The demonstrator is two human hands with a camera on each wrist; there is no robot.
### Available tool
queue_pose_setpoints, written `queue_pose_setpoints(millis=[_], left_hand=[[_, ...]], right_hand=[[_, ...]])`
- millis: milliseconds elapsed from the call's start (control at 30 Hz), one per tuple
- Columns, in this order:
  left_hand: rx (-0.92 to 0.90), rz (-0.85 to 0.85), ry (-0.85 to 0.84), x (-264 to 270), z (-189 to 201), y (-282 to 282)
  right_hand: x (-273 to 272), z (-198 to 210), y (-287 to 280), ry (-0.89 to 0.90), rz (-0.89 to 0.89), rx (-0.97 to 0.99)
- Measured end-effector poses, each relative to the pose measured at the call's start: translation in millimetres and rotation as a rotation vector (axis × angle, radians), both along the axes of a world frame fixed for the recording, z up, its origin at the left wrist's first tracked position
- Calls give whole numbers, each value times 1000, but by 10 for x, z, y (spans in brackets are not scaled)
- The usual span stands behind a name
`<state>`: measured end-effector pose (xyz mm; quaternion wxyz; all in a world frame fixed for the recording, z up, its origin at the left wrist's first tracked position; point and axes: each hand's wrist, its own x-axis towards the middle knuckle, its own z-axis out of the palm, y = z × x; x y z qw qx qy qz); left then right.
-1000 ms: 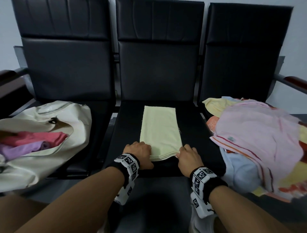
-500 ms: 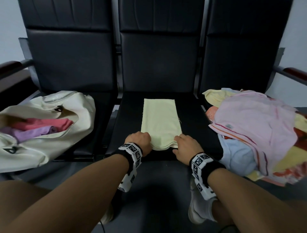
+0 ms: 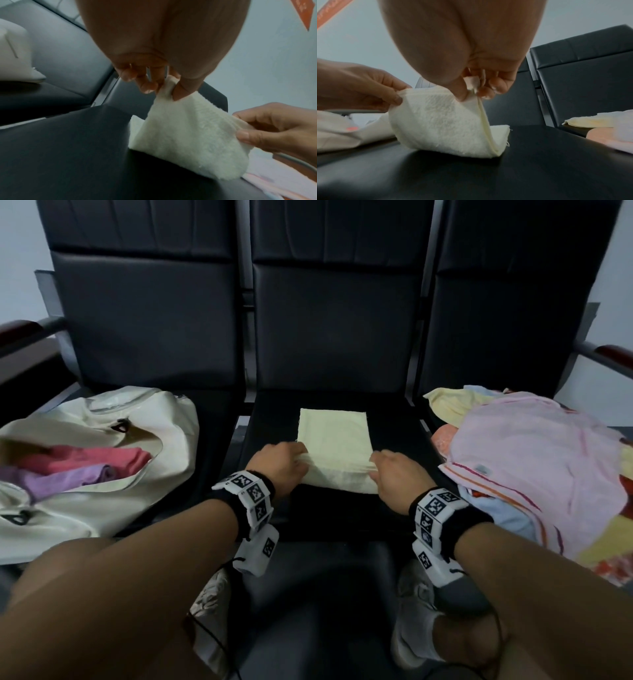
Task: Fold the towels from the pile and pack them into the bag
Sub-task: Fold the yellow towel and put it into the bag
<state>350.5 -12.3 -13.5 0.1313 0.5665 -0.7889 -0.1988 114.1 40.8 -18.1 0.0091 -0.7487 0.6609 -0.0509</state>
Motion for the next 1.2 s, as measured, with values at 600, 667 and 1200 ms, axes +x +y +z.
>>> queue_pose_setpoints(millis=[600,667,1200], left_hand=[[161,172,675,-163,10,-1134],[183,167,676,-196,-92,-1288],[215,268,675,-167,-318,-1754]], right_hand=[[-243,217,-1161,-635,-105,46],[-265,112,-1286,-657,-121,27],[-304,-99,-2023,-612,-253,7]])
